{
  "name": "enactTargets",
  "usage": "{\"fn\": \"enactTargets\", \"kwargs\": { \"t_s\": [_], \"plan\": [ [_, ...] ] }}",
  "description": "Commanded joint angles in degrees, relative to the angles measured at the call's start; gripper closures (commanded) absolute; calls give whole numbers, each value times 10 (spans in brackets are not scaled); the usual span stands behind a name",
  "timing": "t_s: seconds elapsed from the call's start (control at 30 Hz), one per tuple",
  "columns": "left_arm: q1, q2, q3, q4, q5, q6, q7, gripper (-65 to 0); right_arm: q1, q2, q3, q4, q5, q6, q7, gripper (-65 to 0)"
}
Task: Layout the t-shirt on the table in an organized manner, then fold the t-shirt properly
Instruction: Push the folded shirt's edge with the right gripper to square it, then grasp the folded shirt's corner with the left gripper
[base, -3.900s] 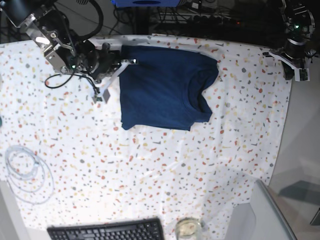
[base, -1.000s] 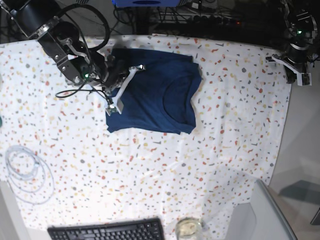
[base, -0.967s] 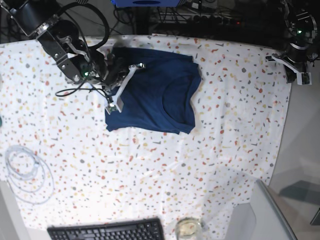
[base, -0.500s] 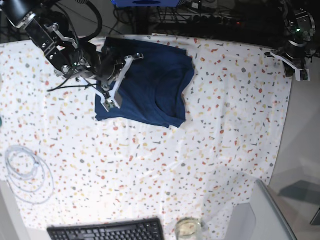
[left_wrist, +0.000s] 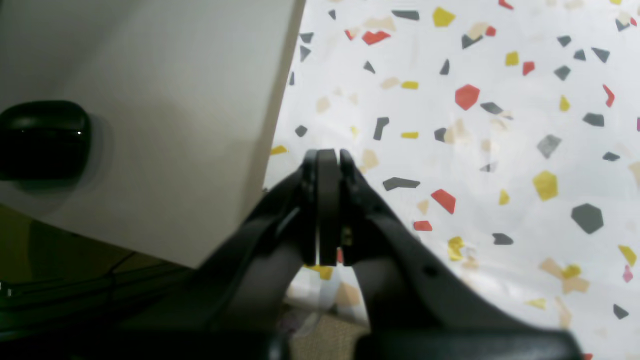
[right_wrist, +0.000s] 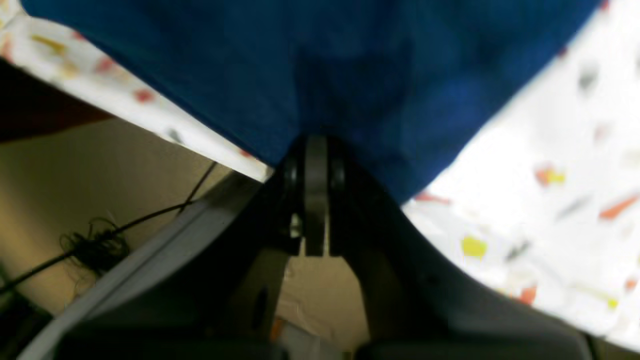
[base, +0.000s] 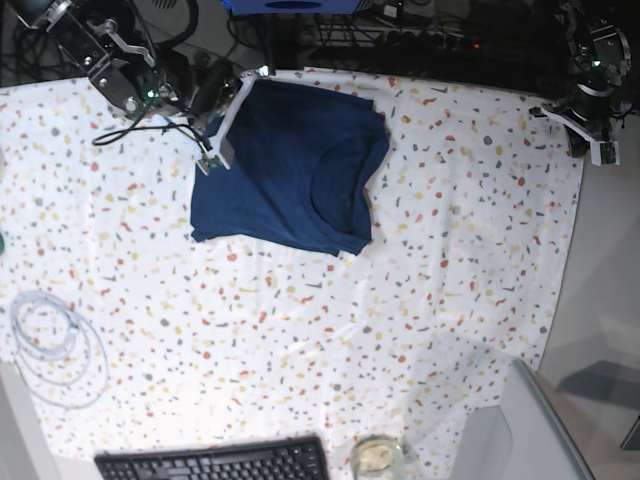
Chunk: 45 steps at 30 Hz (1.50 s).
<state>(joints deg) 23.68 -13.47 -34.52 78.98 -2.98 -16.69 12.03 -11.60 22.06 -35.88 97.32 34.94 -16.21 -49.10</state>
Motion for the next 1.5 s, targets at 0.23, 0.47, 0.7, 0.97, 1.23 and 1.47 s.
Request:
{"fn": "enactTargets", "kwargs": {
  "t_s": [0.23, 0.47, 0.7, 0.97, 1.23, 1.47],
  "plan": [
    [0, -9, -3, 7, 0, 3, -13, 0, -8, 17, 2, 10, 2, -12, 6, 0],
    [2, -9, -6, 7, 0, 3, -13, 0, -31, 31, 28, 16, 2, -13, 5, 0],
    [2, -7, -2, 7, 0, 3, -13, 0, -77, 32, 92, 116, 2, -13, 1, 0],
    [1, -5, -2, 12, 0, 3, -13, 0, -39, 16, 91, 71, 2, -13, 2, 0],
    [2, -5, -2, 8, 0, 3, -13, 0, -39, 17, 94, 10, 1, -13, 7, 0],
    [5, -5, 54, 19, -6, 3, -13, 0, -43, 26, 95, 40, 1, -13, 7, 0]
  ]
}}
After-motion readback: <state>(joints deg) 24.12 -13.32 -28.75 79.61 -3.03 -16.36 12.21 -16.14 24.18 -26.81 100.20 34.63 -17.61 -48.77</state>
